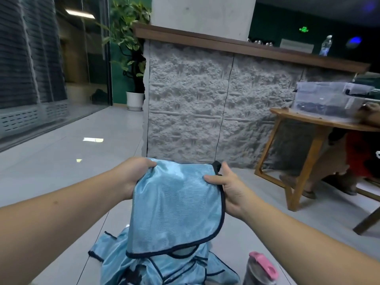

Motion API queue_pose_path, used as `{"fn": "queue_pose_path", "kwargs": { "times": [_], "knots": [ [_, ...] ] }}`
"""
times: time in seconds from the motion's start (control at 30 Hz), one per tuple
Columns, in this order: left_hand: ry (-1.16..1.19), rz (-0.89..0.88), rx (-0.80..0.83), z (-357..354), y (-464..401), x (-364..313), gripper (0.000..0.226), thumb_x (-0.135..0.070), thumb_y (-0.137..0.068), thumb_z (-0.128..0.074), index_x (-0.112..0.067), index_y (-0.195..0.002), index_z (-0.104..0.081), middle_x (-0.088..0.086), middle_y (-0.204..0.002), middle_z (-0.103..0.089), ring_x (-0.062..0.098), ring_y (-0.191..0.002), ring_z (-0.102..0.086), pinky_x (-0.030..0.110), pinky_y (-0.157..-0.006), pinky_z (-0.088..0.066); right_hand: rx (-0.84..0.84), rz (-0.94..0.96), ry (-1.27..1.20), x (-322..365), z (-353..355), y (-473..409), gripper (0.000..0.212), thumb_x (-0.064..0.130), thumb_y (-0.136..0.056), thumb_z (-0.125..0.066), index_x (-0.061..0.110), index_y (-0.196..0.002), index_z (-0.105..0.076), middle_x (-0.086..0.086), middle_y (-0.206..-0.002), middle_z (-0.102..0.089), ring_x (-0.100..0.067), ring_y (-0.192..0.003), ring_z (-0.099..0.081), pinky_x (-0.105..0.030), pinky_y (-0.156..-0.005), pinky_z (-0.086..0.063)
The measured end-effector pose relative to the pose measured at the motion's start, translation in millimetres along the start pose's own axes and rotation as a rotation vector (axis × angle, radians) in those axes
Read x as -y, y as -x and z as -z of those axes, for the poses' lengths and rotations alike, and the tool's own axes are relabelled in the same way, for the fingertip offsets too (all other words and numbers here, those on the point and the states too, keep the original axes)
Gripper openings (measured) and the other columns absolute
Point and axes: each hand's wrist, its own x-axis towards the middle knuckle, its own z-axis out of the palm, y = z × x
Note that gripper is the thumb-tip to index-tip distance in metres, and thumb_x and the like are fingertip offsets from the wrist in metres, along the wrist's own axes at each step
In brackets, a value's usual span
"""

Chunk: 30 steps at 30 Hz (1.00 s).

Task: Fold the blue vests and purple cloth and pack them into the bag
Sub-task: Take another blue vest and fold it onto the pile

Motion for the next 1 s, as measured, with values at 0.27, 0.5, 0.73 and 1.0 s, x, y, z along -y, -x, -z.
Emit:
{"fn": "queue_pose_path", "kwargs": {
  "times": [0.27,0.5,0.73,1.0],
  "knots": [
    [-0.097,-0.056,0.042,2,-7,-10,0.037,-0.001,-0.107,-0.045,-0.018,-0.132,-0.066,0.015,-0.118,-0.069,0.038,-0.109,-0.069,0.051,-0.087,-0.059,0.021,0.165,0.354,40,-12,1,0.053,-0.017,-0.090,-0.066,0.026,-0.116,-0.080,-0.019,-0.119,-0.073,-0.036,-0.085,-0.075,-0.043,-0.080,-0.065],
    [0.051,-0.092,0.416,4,9,-26,0.068,-0.010,-0.062,-0.088,-0.004,-0.127,-0.071,0.019,-0.126,-0.072,0.030,-0.106,-0.073,0.039,-0.084,-0.063,0.067,0.173,0.605,60,-14,6,0.032,-0.011,-0.092,-0.069,0.011,-0.112,-0.080,-0.016,-0.116,-0.076,-0.038,-0.097,-0.077,-0.045,-0.082,-0.065],
    [0.180,-0.140,0.374,-4,13,-26,0.044,0.015,-0.091,-0.053,-0.010,-0.127,-0.059,0.024,-0.113,-0.075,0.032,-0.079,-0.075,0.043,-0.069,-0.064,0.036,0.157,0.556,60,-11,9,0.037,-0.017,-0.083,-0.074,0.008,-0.110,-0.073,-0.021,-0.104,-0.077,-0.038,-0.085,-0.077,-0.048,-0.078,-0.065],
    [0.156,-0.193,0.388,-6,19,-26,0.028,0.013,-0.093,-0.053,-0.016,-0.093,-0.053,0.020,-0.089,-0.066,0.030,-0.070,-0.068,0.037,-0.059,-0.062,0.105,0.041,0.883,65,-17,21,0.041,0.006,-0.087,-0.083,0.026,-0.122,-0.074,-0.006,-0.107,-0.080,-0.028,-0.093,-0.079,-0.049,-0.084,-0.065]
  ]
}}
